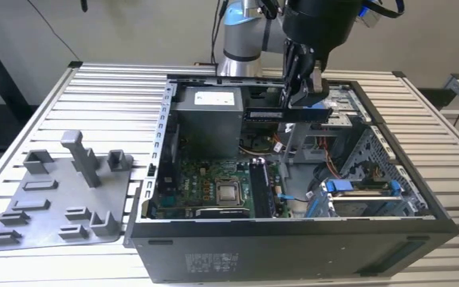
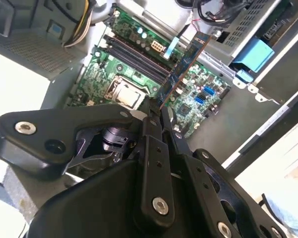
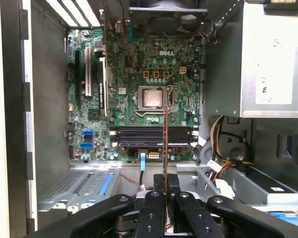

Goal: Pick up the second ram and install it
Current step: 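Pick up the second ram and move it above second insertion slot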

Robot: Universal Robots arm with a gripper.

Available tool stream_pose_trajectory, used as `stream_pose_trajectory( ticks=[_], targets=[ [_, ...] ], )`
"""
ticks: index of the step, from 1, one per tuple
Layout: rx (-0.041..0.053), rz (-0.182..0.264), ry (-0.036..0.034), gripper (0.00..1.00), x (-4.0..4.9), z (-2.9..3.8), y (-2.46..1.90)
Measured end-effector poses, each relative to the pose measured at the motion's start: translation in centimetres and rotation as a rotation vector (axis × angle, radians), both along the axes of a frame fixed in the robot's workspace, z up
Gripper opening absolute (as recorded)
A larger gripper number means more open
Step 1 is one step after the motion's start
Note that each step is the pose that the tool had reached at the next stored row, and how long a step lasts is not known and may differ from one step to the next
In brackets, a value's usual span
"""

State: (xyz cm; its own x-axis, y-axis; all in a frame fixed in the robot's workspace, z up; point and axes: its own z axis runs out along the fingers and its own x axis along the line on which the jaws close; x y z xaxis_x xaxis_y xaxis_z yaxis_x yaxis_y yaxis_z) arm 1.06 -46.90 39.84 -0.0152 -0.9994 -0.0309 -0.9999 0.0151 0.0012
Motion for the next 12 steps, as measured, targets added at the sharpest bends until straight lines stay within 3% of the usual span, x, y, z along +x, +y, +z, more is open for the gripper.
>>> stream_pose_trajectory(
  ticks=[10, 12],
  targets=[
    [-0.0001, -0.004, 0.0, 0.14, -0.04, -0.06, 2.32],
    [-0.0001, -0.006, 0.0, 0.14, -0.04, -0.06, 2.58]
  ],
)
